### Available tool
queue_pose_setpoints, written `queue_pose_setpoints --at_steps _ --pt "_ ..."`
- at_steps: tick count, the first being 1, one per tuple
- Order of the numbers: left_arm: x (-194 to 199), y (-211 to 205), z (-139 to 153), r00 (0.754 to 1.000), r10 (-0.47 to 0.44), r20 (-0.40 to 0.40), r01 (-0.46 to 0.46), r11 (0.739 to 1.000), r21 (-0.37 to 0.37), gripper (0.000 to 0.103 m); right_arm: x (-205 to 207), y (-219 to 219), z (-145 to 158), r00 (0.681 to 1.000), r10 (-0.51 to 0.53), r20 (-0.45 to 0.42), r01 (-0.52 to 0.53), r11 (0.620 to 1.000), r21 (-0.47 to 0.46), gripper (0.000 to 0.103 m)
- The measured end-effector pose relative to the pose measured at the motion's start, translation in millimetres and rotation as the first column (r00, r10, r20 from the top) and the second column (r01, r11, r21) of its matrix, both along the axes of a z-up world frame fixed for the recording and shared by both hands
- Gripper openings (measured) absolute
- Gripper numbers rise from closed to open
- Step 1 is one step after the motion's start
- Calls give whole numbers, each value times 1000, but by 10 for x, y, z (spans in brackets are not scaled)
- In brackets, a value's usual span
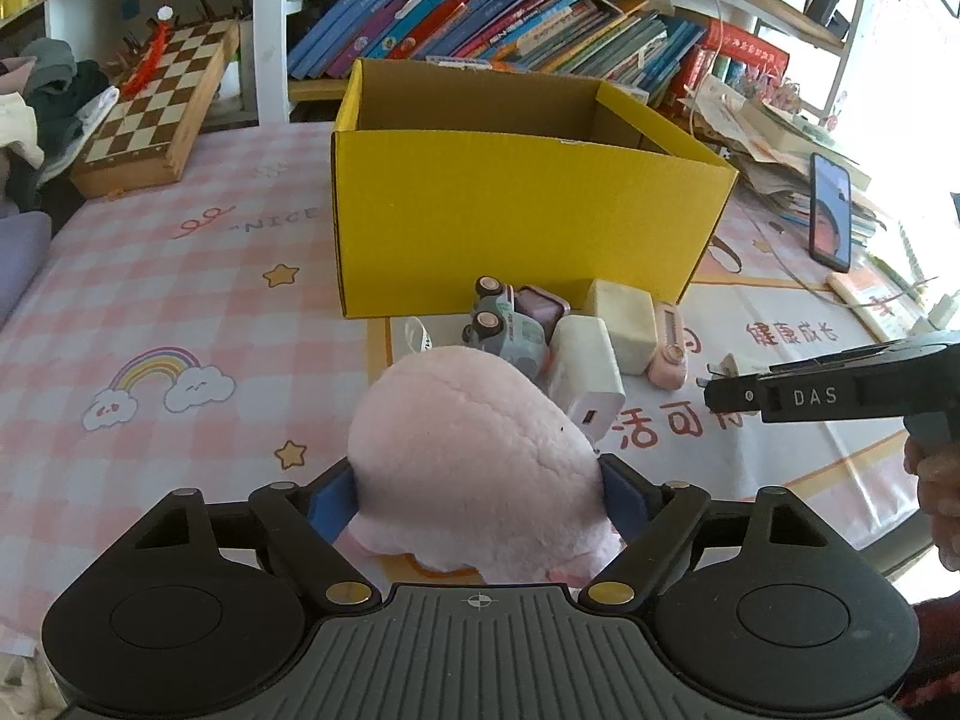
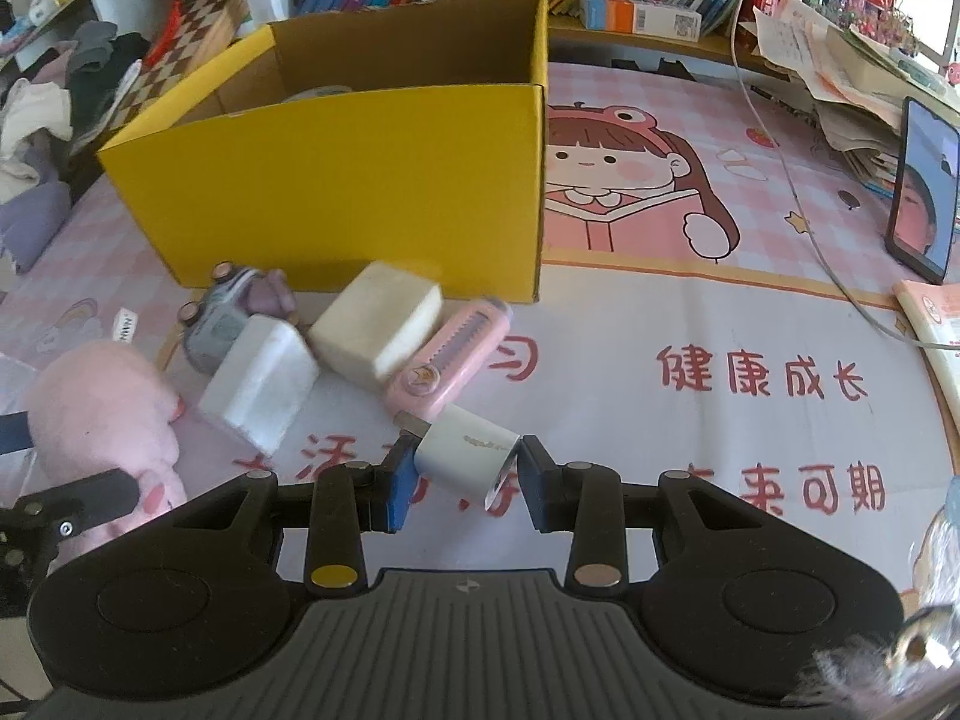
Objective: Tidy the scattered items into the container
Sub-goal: 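Lift the pig with the left tool while the right tool lifts the charger toward the box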
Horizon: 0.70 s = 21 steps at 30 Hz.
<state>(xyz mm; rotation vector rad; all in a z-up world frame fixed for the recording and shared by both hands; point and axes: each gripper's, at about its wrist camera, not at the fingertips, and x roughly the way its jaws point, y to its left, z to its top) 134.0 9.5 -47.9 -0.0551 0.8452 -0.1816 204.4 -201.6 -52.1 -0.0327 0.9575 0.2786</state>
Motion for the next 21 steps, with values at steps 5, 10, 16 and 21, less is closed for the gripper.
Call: queue_pose_setpoints --at_steps 5,10,16,21 --pt "-113 7 55 1000 -8 20 8 1000 2 83 -179 43 71 999 23 29 -23 1000 7 34" --pt "-209 13 106 999 -21 39 21 1000 4 83 -317 87 128 998 40 50 -41 999 10 34" --pt "-292 47 178 998 -27 64 27 1000 -2 83 -449 117 195 996 51 73 -52 998 18 34" --pt "-334 57 257 995 -46 93 47 999 -11 83 -547 160 272 992 73 104 -75 997 16 34"
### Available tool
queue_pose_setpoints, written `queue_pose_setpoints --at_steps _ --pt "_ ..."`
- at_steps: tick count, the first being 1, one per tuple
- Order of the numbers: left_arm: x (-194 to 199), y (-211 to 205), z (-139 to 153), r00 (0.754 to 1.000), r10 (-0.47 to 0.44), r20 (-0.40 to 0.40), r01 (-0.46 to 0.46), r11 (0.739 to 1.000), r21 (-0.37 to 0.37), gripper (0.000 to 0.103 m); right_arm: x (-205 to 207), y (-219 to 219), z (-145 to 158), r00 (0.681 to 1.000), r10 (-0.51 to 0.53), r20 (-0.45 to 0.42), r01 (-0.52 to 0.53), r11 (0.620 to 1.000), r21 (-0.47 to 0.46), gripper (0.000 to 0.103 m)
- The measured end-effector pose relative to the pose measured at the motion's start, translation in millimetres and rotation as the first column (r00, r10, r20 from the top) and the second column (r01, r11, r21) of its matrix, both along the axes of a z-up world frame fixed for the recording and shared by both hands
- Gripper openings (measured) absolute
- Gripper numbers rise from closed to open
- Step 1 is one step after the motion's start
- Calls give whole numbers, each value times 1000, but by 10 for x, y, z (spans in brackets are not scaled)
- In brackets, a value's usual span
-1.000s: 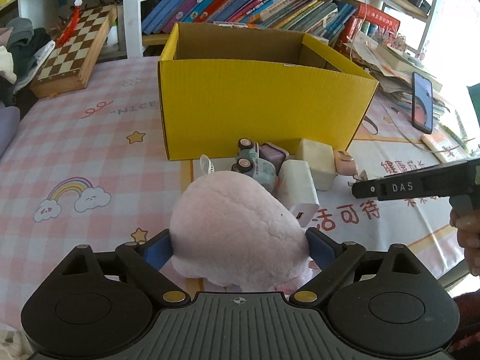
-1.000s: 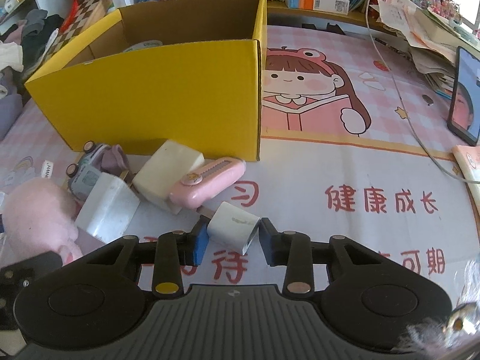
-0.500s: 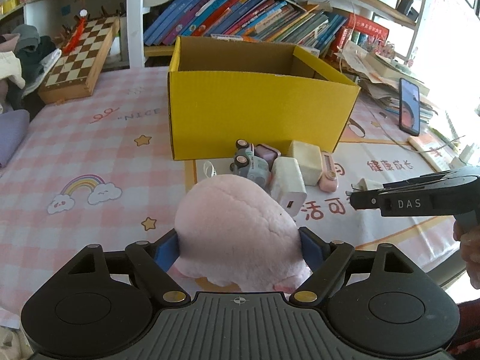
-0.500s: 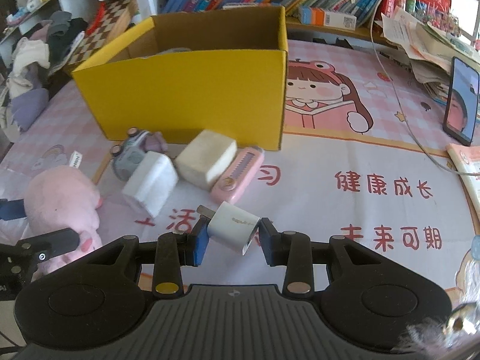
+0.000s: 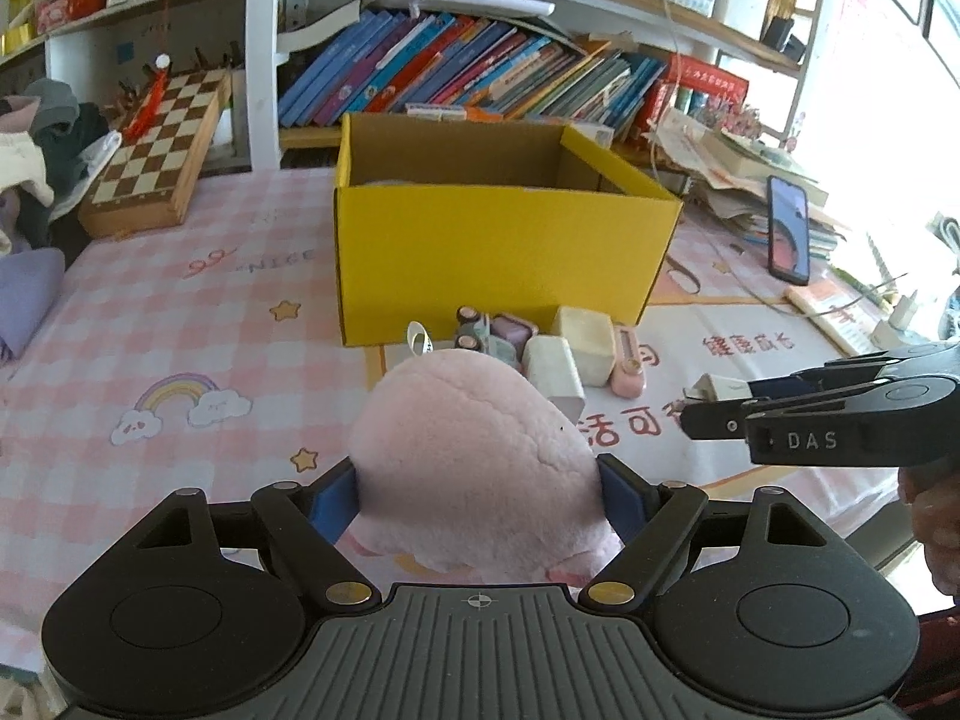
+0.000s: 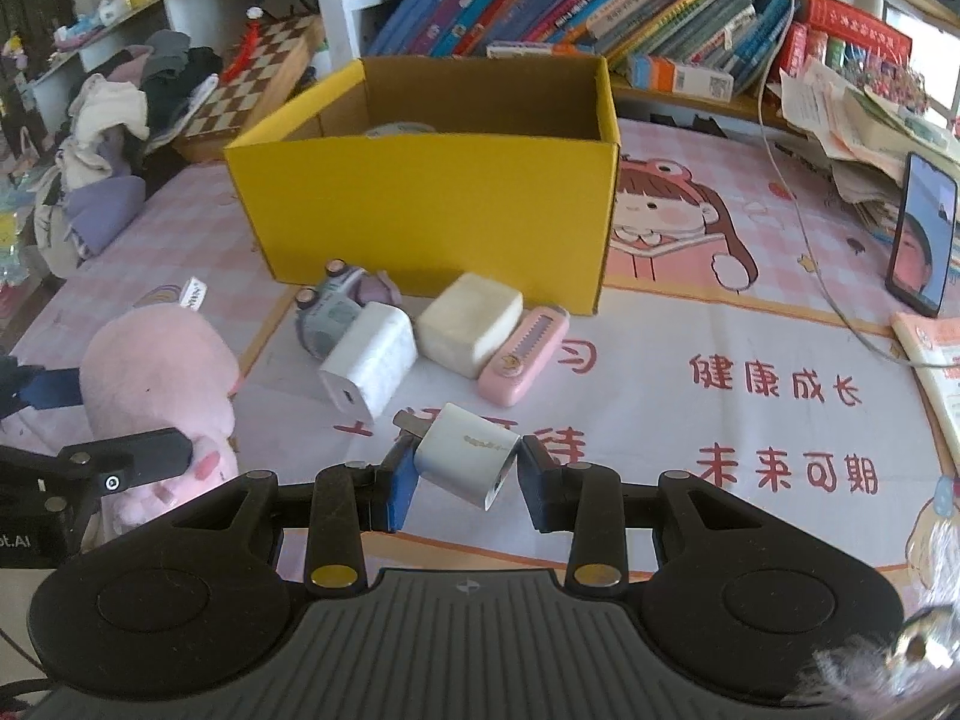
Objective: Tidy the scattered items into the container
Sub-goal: 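Lift the pig with the left tool while the right tool lifts the charger toward the box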
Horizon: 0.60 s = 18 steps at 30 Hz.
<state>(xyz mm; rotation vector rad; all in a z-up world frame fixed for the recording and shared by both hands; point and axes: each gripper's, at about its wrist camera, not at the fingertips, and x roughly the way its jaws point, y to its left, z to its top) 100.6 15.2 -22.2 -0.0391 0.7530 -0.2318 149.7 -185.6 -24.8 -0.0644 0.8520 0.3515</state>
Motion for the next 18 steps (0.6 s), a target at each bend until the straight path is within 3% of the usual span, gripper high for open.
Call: queue_pose_setpoints --at_steps 10,18 --pt "-35 1 126 997 -50 52 49 999 7 83 -87 76 154 999 21 43 -21 1000 -4 34" --pt "-28 49 144 996 -76 44 77 997 -11 83 -106 157 197 998 40 39 -39 999 -16 34"
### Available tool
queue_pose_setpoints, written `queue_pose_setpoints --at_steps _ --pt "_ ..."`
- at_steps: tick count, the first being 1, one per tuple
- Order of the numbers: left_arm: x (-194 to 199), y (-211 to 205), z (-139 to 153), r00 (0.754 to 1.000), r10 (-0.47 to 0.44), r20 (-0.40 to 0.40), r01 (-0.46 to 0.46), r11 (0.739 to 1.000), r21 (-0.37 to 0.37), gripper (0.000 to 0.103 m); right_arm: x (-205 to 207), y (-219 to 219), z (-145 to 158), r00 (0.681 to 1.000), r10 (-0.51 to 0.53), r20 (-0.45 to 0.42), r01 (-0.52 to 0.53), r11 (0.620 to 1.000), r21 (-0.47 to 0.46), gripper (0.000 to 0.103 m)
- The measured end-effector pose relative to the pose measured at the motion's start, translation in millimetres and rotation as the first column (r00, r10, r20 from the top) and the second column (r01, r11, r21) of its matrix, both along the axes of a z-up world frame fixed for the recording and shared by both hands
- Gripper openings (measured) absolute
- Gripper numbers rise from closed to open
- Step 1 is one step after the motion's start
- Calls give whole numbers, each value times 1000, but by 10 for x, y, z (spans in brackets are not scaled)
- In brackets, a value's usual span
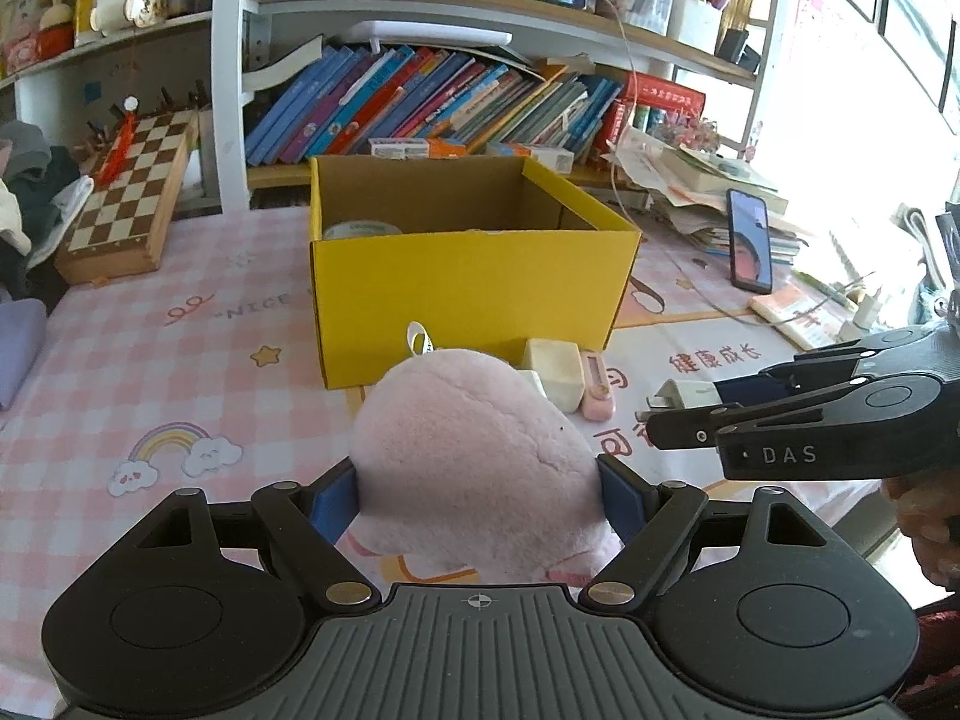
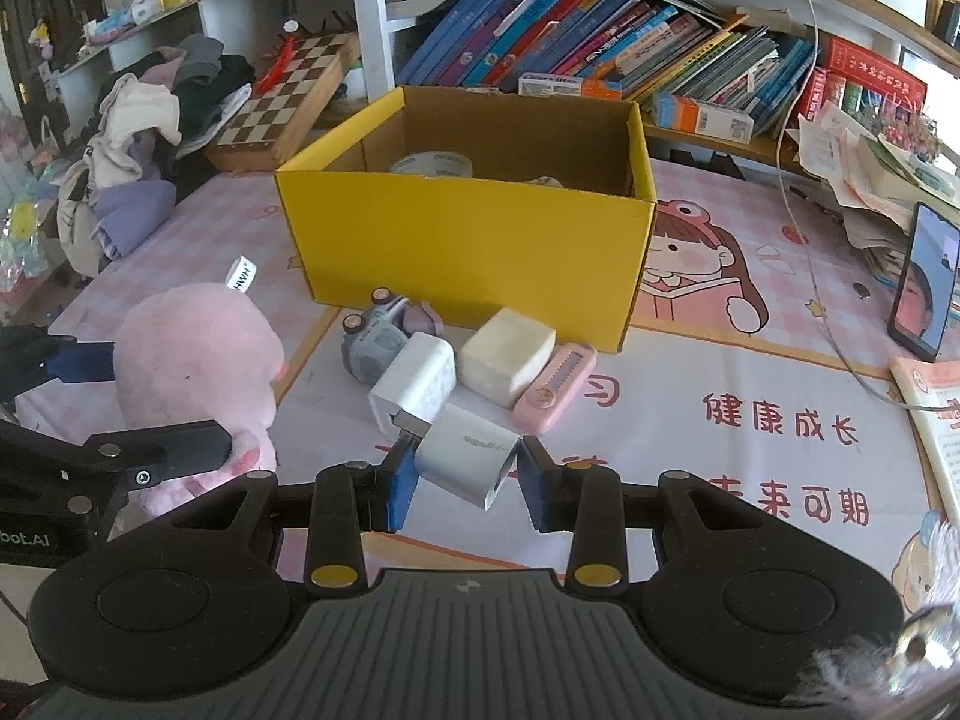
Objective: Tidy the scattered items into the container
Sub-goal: 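Lift the pig with the left tool while the right tool lifts the charger toward the box, then lower the pig and the charger into the yellow box with both tools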
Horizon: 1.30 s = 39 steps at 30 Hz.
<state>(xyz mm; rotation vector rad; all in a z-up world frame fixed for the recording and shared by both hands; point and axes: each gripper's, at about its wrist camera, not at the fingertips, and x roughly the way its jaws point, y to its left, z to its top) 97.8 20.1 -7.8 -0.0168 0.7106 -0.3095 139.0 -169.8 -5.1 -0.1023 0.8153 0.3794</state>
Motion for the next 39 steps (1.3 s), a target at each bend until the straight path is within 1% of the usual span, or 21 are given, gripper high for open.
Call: queue_pose_setpoints --at_steps 6,13,20,27,32,36,39 --pt "12 42 52 1000 -10 9 10 1000 -20 83 -1 54 47 1000 8 12 -8 1000 -10 34" --pt "84 49 193 998 -18 58 20 999 -35 83 60 86 193 999 21 49 -21 1000 1 34" --pt "227 17 366 994 -24 103 29 999 -45 83 200 73 407 993 43 107 -45 999 14 34" --pt "473 48 576 988 -18 152 24 999 -42 83 493 -33 699 982 56 180 -63 997 36 34" --pt "729 48 688 984 -4 176 6 1000 -9 83 778 -80 820 970 80 228 -88 996 26 34" --pt "943 18 750 983 -10 182 8 1000 14 83 1036 -102 859 966 111 233 -119 993 21 34" --pt "1141 -38 769 985 -31 172 27 999 25 83 1241 -78 859 960 154 233 -157 988 -6 34"
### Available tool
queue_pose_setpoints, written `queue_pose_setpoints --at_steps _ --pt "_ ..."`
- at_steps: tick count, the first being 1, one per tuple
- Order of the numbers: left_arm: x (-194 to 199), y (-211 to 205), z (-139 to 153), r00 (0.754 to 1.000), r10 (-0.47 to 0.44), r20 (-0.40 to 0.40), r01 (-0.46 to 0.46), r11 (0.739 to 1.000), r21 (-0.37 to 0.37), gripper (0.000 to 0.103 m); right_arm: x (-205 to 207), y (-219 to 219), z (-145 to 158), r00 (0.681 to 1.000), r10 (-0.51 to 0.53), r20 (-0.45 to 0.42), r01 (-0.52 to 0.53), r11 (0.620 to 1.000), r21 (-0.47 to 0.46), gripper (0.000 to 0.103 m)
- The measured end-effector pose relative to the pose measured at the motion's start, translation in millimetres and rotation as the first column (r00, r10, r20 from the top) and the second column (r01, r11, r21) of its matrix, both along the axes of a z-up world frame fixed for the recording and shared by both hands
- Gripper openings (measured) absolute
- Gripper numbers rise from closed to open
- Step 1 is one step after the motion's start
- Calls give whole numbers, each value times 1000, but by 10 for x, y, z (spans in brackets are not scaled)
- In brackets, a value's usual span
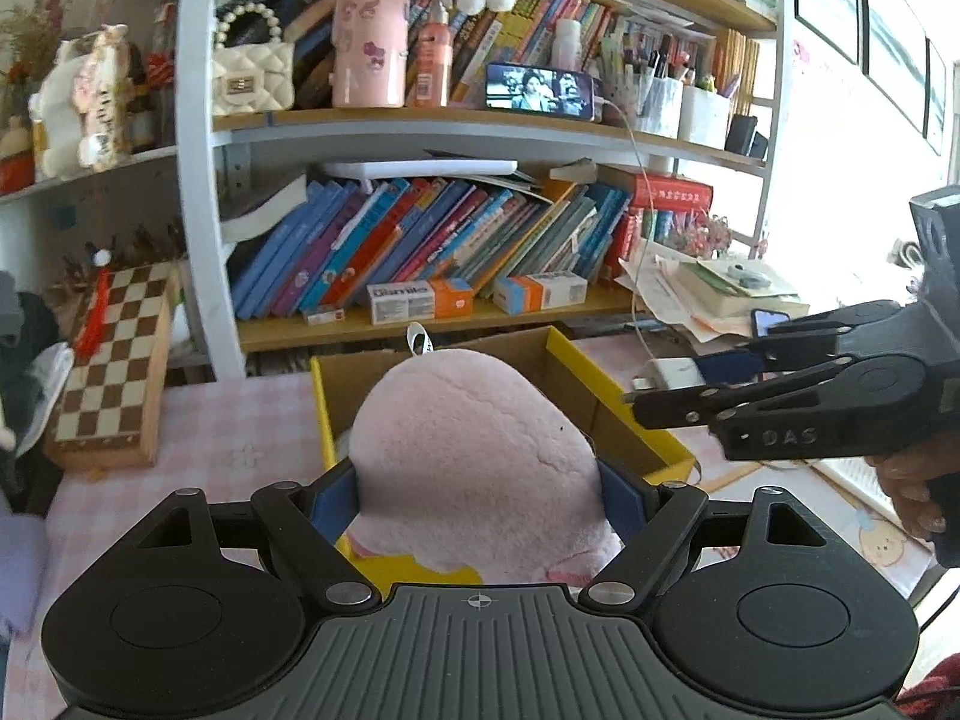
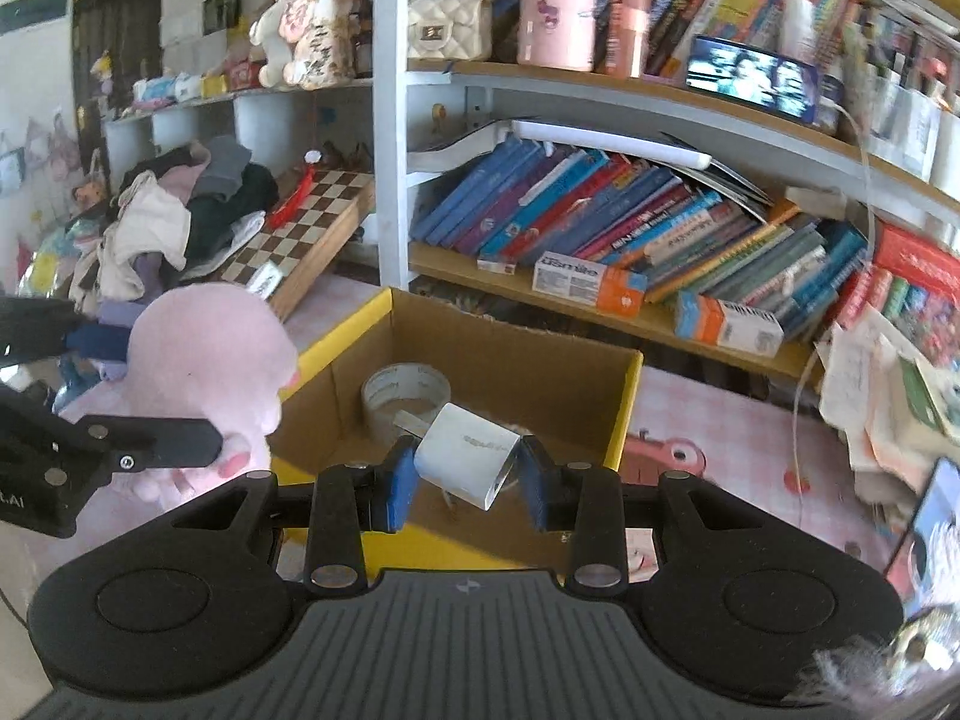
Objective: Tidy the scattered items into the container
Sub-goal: 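Lower the pig and the charger into the yellow box with both tools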
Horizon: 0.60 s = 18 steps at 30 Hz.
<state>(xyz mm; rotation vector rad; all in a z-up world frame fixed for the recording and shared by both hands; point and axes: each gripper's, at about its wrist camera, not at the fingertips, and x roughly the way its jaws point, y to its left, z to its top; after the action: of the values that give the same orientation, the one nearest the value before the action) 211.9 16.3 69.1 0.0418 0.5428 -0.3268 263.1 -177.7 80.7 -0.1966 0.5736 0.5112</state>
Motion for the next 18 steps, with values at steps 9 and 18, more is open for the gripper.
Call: queue_pose_setpoints --at_steps 9,18 --pt "624 -171 -78 995 -50 -81 56 996 71 83 631 161 -88 991 130 -4 -130 982 -134 34" --pt "1110 -266 -307 969 -91 -231 120 986 117 83 1123 338 -426 947 273 -168 -310 914 -262 34"
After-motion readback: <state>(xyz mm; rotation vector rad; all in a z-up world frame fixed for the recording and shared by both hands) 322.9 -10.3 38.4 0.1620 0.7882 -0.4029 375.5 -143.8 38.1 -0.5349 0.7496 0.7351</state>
